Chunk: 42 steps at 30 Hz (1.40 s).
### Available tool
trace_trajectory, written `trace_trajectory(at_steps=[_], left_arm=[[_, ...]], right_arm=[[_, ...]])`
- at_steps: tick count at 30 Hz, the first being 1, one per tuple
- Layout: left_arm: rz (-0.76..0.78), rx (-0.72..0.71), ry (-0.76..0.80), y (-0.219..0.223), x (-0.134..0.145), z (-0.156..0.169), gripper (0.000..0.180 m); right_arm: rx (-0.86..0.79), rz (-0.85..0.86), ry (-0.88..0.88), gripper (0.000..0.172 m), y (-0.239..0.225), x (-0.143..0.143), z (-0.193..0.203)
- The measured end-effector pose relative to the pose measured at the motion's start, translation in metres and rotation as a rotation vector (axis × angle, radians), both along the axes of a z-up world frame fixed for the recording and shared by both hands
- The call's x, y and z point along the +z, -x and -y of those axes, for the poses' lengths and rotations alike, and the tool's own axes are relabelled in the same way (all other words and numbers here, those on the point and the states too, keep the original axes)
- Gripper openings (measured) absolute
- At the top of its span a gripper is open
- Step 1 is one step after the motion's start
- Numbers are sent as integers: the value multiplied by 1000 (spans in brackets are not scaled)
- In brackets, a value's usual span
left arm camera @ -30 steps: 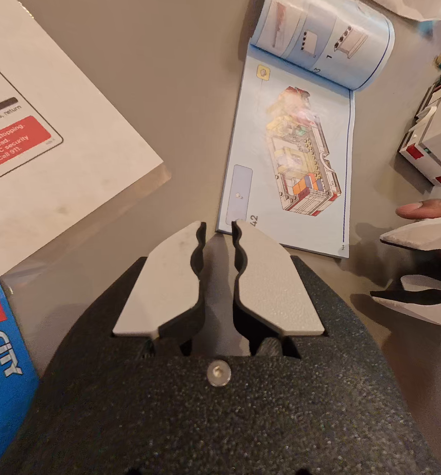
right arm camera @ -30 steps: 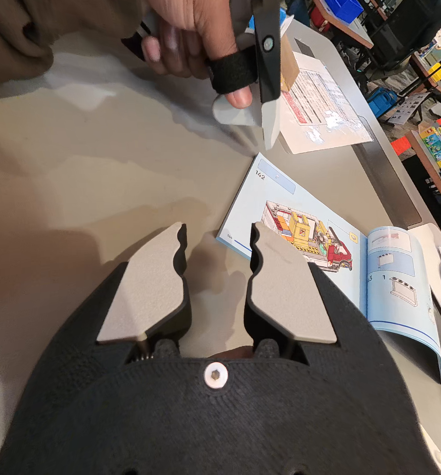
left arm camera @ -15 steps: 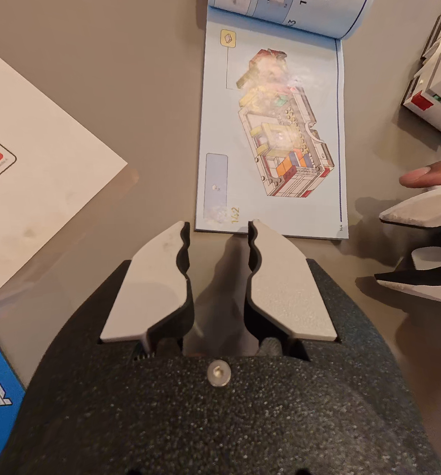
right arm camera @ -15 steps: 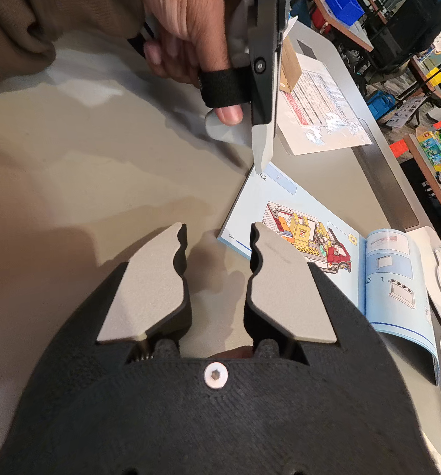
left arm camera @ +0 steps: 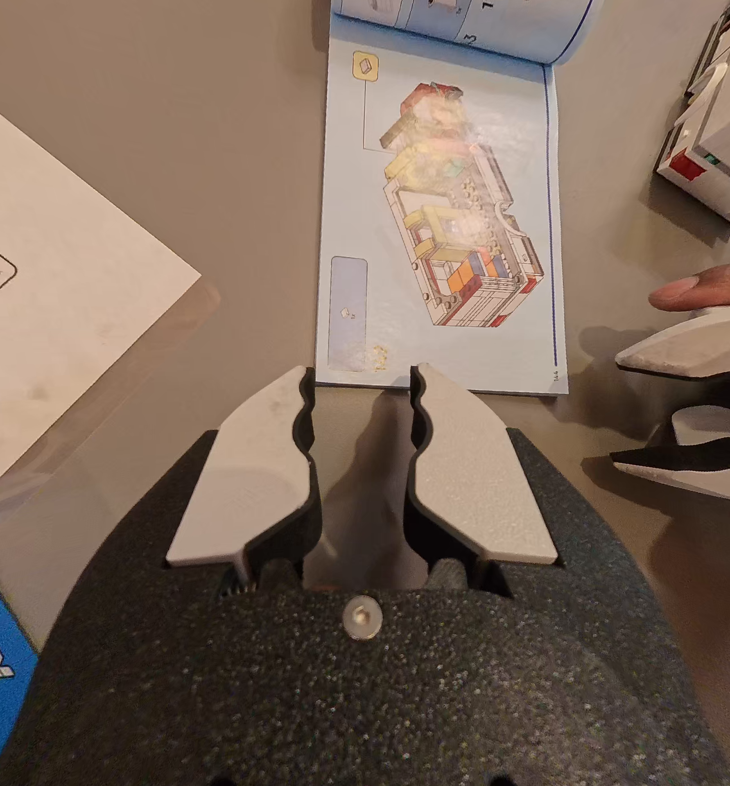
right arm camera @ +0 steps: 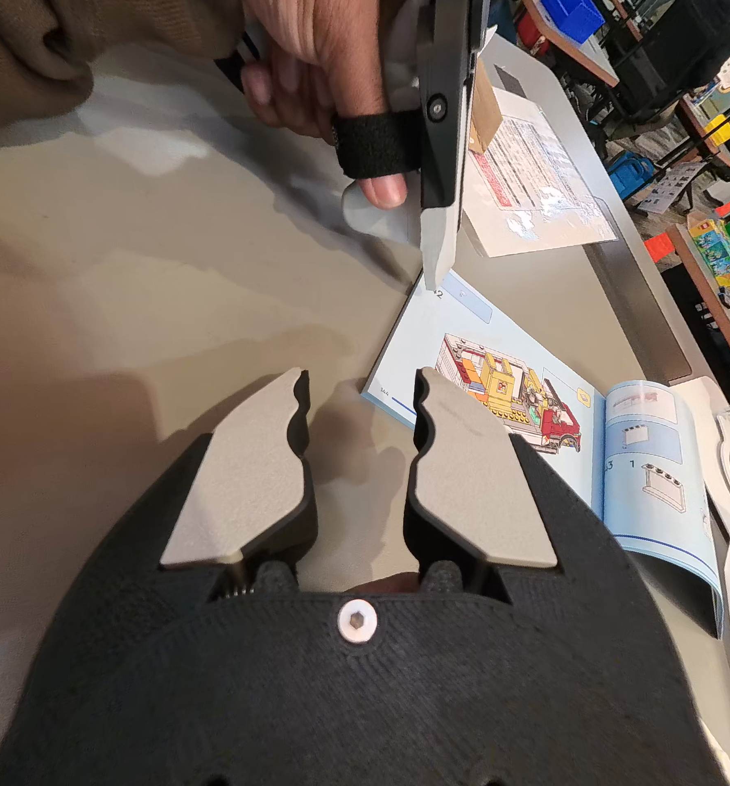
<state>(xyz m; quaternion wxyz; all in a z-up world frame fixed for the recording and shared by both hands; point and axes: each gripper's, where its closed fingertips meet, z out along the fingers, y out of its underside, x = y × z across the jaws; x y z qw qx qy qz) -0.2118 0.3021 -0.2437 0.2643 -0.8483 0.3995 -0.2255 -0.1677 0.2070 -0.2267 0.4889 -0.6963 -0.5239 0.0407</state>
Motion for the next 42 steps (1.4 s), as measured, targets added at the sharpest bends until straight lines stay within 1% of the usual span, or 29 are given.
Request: trace_trajectory(at_steps=[11, 26, 34, 37, 40, 42], left_arm=[[-24, 5, -6, 1, -2, -1, 43], [-14, -1, -16, -1, 1, 0, 41], [27, 30, -26, 2, 7, -5, 24], [39, 49, -28, 3, 8, -8, 16], [54, 78, -31, 4, 9, -12, 3], [68, 91, -32, 3, 9, -14, 0]], right_arm=[[2, 6, -2, 47, 0, -1, 0], [5, 16, -10, 47, 1, -1, 0], [7, 21, -13, 47, 1, -2, 1], [8, 23, -16, 47, 2, -2, 1], [7, 22, -16, 47, 2, -2, 1], [6, 19, -17, 47, 1, -1, 1]])
